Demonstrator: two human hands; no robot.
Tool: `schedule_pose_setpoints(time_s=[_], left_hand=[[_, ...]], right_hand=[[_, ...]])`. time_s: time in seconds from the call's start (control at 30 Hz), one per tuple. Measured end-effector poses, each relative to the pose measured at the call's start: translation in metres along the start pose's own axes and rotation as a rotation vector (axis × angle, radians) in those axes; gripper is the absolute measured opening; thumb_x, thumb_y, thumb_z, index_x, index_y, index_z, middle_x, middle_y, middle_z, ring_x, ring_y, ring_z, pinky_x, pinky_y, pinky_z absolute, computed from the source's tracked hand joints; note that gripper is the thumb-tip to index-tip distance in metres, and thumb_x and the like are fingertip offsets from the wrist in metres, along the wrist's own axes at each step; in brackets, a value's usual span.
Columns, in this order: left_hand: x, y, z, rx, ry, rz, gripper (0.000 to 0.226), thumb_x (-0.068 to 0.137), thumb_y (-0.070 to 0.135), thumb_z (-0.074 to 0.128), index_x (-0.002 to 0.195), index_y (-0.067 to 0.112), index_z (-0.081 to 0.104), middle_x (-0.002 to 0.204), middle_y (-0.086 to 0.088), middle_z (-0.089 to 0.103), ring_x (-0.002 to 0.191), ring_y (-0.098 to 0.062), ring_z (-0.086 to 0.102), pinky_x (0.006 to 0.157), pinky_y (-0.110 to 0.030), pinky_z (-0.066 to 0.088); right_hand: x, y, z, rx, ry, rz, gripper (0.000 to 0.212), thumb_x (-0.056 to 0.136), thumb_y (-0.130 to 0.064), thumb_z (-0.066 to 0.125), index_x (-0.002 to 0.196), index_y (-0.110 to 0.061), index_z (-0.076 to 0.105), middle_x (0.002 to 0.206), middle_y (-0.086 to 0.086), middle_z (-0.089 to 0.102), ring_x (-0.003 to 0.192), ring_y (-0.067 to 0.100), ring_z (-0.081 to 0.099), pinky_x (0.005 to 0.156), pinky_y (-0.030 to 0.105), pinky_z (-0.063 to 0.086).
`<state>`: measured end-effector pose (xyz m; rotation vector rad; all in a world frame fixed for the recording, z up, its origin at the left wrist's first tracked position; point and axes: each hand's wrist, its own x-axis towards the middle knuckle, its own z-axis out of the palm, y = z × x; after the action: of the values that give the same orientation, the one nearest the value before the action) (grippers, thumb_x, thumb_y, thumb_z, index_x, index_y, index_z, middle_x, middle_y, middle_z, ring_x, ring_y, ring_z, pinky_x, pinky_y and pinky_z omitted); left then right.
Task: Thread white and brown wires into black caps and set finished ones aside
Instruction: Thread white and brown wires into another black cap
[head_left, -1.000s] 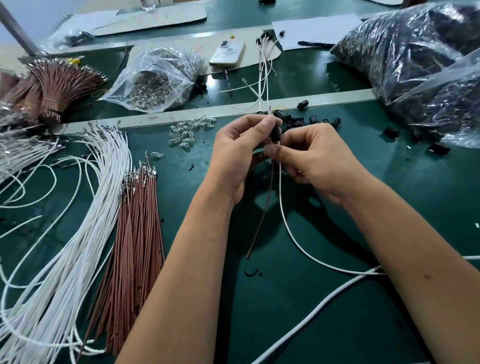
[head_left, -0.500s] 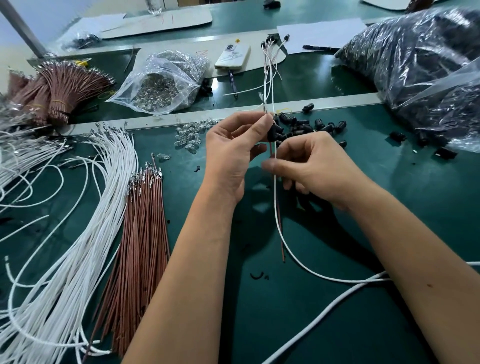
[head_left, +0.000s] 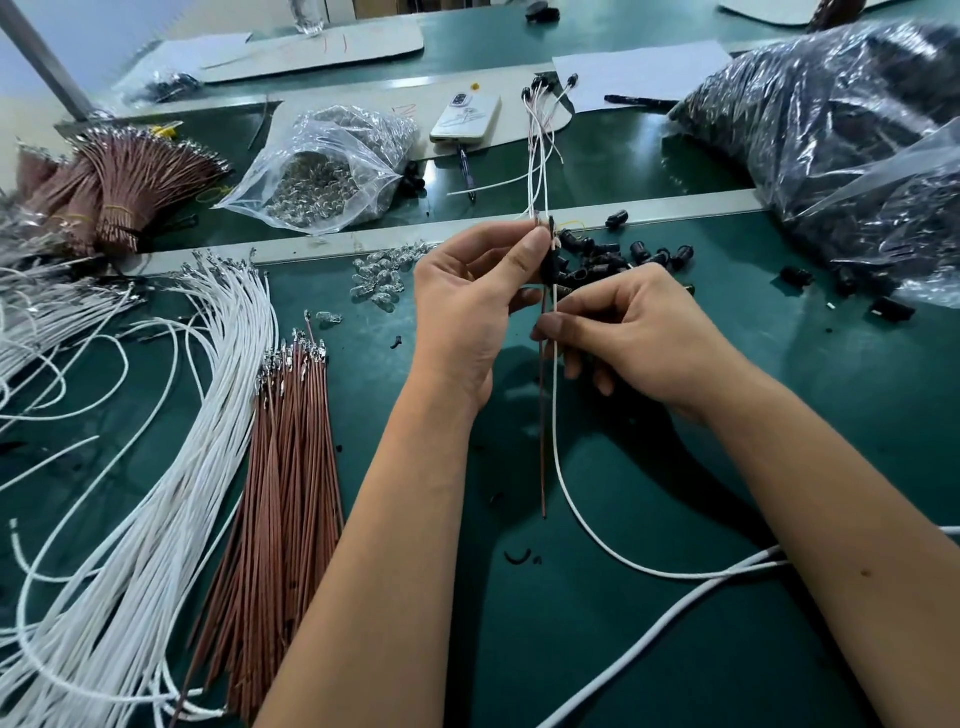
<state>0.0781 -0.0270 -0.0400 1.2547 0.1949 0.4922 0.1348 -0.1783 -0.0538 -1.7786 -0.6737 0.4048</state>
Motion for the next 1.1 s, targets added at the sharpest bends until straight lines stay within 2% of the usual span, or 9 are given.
schedule_pose_setpoints(time_s=[0.13, 0.23, 0.37, 0.53, 0.67, 0.8, 0.9, 1.1], left_hand=[[0.0005, -0.0002, 0.0006, 0.037, -0.015, 0.043, 0.012, 0.089, 0.004, 0.073, 0.085, 0.015, 0.076, 0.083, -0.006, 0.075, 0.078, -0.017, 0.068, 0.063, -0.027, 0.054], [0.0006, -0.0011, 0.0018, 0.059, -0.036, 0.085, 0.015, 0.088, 0.001, 0.072, 0.083, 0.015, 0.076, 0.078, -0.003, 0.074, 0.072, -0.015, 0.067, 0.062, -0.027, 0.055], [0.0001, -0.0012, 0.0027, 0.087, -0.050, 0.094, 0.017, 0.089, 0.001, 0.072, 0.082, 0.017, 0.076, 0.077, 0.000, 0.074, 0.071, -0.013, 0.068, 0.063, -0.027, 0.055], [-0.0007, -0.0002, 0.0009, 0.095, -0.051, 0.071, 0.010, 0.086, 0.004, 0.074, 0.088, 0.013, 0.075, 0.082, -0.004, 0.075, 0.074, -0.016, 0.068, 0.065, -0.027, 0.054], [-0.0005, 0.0027, -0.0008, 0.099, -0.079, 0.085, 0.013, 0.083, 0.002, 0.077, 0.088, 0.013, 0.074, 0.079, -0.001, 0.075, 0.072, -0.014, 0.066, 0.066, -0.025, 0.053], [-0.0015, 0.0042, 0.0003, 0.099, -0.084, 0.097, 0.016, 0.079, -0.001, 0.080, 0.083, 0.012, 0.072, 0.075, 0.001, 0.074, 0.069, -0.012, 0.067, 0.065, -0.023, 0.052], [-0.0020, 0.0053, -0.0007, 0.101, -0.099, 0.090, 0.017, 0.079, -0.002, 0.080, 0.079, 0.011, 0.069, 0.071, 0.003, 0.071, 0.066, -0.010, 0.065, 0.064, -0.022, 0.052], [-0.0011, 0.0063, -0.0027, 0.069, -0.103, 0.081, 0.016, 0.079, 0.000, 0.079, 0.079, 0.012, 0.068, 0.075, -0.001, 0.071, 0.070, -0.013, 0.064, 0.066, -0.025, 0.053]], right_hand=[[0.0002, -0.0005, -0.0010, -0.032, 0.008, -0.026, 0.021, 0.097, -0.026, 0.073, 0.082, -0.012, 0.078, 0.061, 0.008, 0.069, 0.041, 0.019, 0.053, 0.040, 0.024, 0.043], [-0.0002, -0.0018, -0.0004, -0.002, 0.106, -0.098, 0.015, 0.095, -0.021, 0.077, 0.085, -0.010, 0.077, 0.062, 0.001, 0.068, 0.049, 0.014, 0.060, 0.040, 0.025, 0.045], [0.0009, -0.0013, -0.0015, 0.005, 0.189, -0.132, 0.013, 0.092, -0.016, 0.079, 0.085, -0.005, 0.076, 0.061, 0.002, 0.068, 0.049, 0.011, 0.060, 0.041, 0.026, 0.046], [0.0011, -0.0008, -0.0009, 0.007, 0.190, -0.140, 0.014, 0.090, -0.014, 0.081, 0.079, -0.009, 0.075, 0.062, 0.013, 0.068, 0.046, 0.013, 0.059, 0.041, 0.024, 0.046], [0.0016, 0.0009, -0.0025, 0.009, 0.182, -0.148, 0.014, 0.089, -0.015, 0.082, 0.078, -0.010, 0.075, 0.059, 0.007, 0.068, 0.046, 0.011, 0.059, 0.041, 0.023, 0.046], [0.0026, 0.0028, -0.0037, -0.002, 0.148, -0.155, 0.016, 0.089, -0.021, 0.082, 0.075, -0.019, 0.076, 0.059, 0.009, 0.067, 0.047, 0.019, 0.058, 0.042, 0.026, 0.046], [0.0031, 0.0036, -0.0039, -0.008, 0.133, -0.164, 0.016, 0.089, -0.023, 0.082, 0.074, -0.024, 0.077, 0.058, 0.009, 0.066, 0.045, 0.016, 0.057, 0.042, 0.025, 0.046], [0.0030, 0.0036, -0.0045, 0.036, 0.108, -0.168, 0.011, 0.093, -0.019, 0.078, 0.084, -0.013, 0.080, 0.064, 0.005, 0.068, 0.050, 0.011, 0.060, 0.043, 0.024, 0.047]])
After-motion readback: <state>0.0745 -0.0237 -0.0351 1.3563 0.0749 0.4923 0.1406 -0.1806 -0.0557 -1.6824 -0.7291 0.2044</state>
